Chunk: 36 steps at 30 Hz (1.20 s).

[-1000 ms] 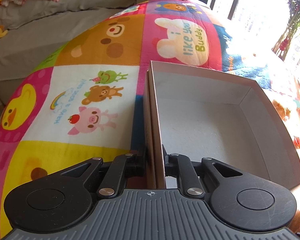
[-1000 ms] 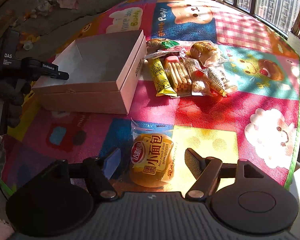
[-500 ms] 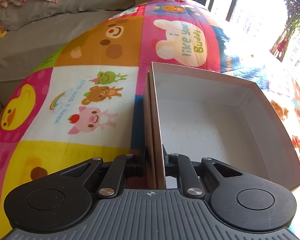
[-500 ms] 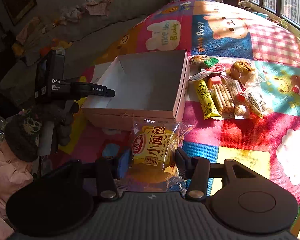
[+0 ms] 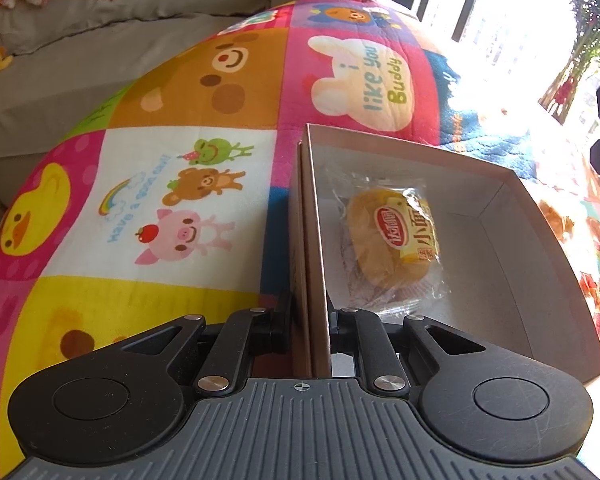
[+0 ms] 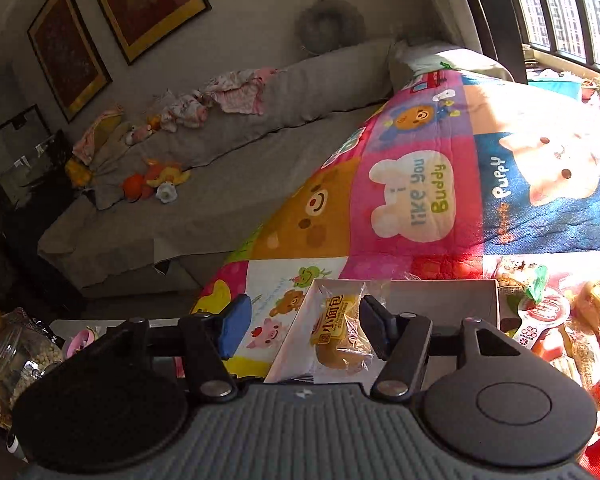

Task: Organize objects
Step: 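Carry the bread bun into the white box and release it, then move the right tool back over the snack pile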

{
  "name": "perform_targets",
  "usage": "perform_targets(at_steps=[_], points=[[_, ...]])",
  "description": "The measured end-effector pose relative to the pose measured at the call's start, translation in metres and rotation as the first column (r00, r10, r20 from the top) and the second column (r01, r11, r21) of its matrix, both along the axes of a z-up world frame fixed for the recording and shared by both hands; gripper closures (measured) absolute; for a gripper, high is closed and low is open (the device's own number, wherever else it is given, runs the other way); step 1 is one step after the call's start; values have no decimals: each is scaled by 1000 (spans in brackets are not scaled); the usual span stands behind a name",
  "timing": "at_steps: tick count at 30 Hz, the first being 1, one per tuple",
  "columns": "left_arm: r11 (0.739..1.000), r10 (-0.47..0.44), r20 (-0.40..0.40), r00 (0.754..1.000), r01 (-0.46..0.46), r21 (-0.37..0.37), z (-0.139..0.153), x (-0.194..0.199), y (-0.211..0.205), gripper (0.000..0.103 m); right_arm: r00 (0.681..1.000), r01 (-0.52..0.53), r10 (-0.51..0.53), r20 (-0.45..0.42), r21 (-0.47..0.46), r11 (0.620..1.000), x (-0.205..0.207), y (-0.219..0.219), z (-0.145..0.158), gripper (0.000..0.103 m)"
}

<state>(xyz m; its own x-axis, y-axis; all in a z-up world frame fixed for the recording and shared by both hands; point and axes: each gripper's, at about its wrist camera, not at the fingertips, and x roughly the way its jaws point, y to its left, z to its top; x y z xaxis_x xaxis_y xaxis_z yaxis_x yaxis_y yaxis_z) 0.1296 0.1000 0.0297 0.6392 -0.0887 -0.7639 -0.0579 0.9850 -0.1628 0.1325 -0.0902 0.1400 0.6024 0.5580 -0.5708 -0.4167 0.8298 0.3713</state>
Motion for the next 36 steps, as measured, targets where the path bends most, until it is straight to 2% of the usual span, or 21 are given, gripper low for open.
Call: perform_targets(at_steps=[5,10,13,18,24,25,27,30,32,36], points=[[1000,0,-1,1000,0,-2,0,1,0,88,991,128,-130,-24,-67,990,5,-54,-20,42],[1000,1,0,1000,-1,-10,-1,1,2,88,950,299,-309,-34,-175,938,22,-120,-41,41],[1000,8,-4,1000,-8,-10,-1,2,1,88,935,328,-347,-78,-191,925,53,-138,-51,40],[1000,9,-13,1000,-9,-4,0,1,-1,88,925,323,-356,-132,-216,921,120,-124,-69,31],[1000,10,-19,1000,-10,4,1,0,-2,88,902,327,-395,-173,-321,889,190,-80,-114,30],[1000,10,-19,1000,-10,4,1,0,-2,88,903,306,-381,-197,-328,894,198,-75,-122,30],[1000,11,-20,1000,-11,3,1,0,-2,88,905,272,-358,-230,-334,903,203,-69,-131,30],[1000,14,-17,1000,-13,6,1,-1,-3,89,931,220,-305,-203,-357,908,196,-67,-129,32],[1000,18,-17,1000,-18,2,1,-2,-2,89,935,202,-288,-207,-357,912,187,-75,-124,39],[1000,24,-16,1000,-24,-2,1,-3,-3,88,948,157,-243,-207,-362,919,159,-103,-120,41]])
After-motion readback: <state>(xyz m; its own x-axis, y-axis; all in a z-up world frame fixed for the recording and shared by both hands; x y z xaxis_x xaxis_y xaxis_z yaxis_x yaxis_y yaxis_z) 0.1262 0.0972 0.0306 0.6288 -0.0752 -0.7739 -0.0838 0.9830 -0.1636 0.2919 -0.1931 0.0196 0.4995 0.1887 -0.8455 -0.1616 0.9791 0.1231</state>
